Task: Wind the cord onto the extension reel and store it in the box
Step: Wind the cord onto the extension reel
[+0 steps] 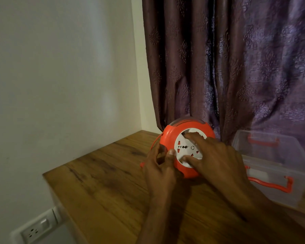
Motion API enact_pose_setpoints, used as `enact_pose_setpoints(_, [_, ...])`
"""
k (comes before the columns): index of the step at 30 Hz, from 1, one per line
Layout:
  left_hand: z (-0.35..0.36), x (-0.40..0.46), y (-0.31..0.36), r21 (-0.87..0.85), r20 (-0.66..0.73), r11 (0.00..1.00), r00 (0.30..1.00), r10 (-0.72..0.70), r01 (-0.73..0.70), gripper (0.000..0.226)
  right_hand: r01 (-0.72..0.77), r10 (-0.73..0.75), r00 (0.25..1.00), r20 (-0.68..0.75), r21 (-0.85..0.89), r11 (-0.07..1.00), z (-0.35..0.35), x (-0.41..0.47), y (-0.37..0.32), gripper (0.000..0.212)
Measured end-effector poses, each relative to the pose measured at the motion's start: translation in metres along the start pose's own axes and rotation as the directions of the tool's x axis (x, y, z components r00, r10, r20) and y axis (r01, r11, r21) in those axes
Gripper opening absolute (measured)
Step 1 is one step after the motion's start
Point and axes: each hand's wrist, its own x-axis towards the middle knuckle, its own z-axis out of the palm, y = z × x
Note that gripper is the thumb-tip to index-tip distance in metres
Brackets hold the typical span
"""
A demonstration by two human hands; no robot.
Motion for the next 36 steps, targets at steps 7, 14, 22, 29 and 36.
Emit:
enact_pose_setpoints(7, [0.002,0.000,-0.001,0.042,0.001,0.999,1.000,0.025,-0.025,0.038,-0.078,0.085,0.993,-0.085,0.075,0.994,0.000,-0.003,-0.003,0.067])
enact_pose_setpoints(14, [0.002,0.002,-0.003,0.095,0.005,0.993,0.997,0.075,-0.075,0.042,-0.212,0.212,0.977,0.027,0.240,0.947,0.000,-0.002,-0.001,0.067])
enact_pose_setpoints(22, [0.001,0.005,-0.004,0.055,-0.071,0.997,0.996,0.053,-0.049,0.040,0.127,-0.126,0.991,-0.042,0.020,0.992,-0.017,-0.002,-0.006,0.053])
enact_pose_setpoints(29, [-0.006,0.009,-0.005,0.005,-0.121,1.000,0.993,-0.001,0.002,0.046,0.308,-0.299,0.928,0.222,-0.008,0.951,-0.018,-0.005,-0.011,0.062])
enact_pose_setpoints(36, [-0.006,0.007,0.000,0.027,-0.101,0.999,0.994,0.027,-0.024,0.050,0.352,-0.319,0.911,0.263,-0.089,0.932,-0.026,-0.004,-0.007,0.051])
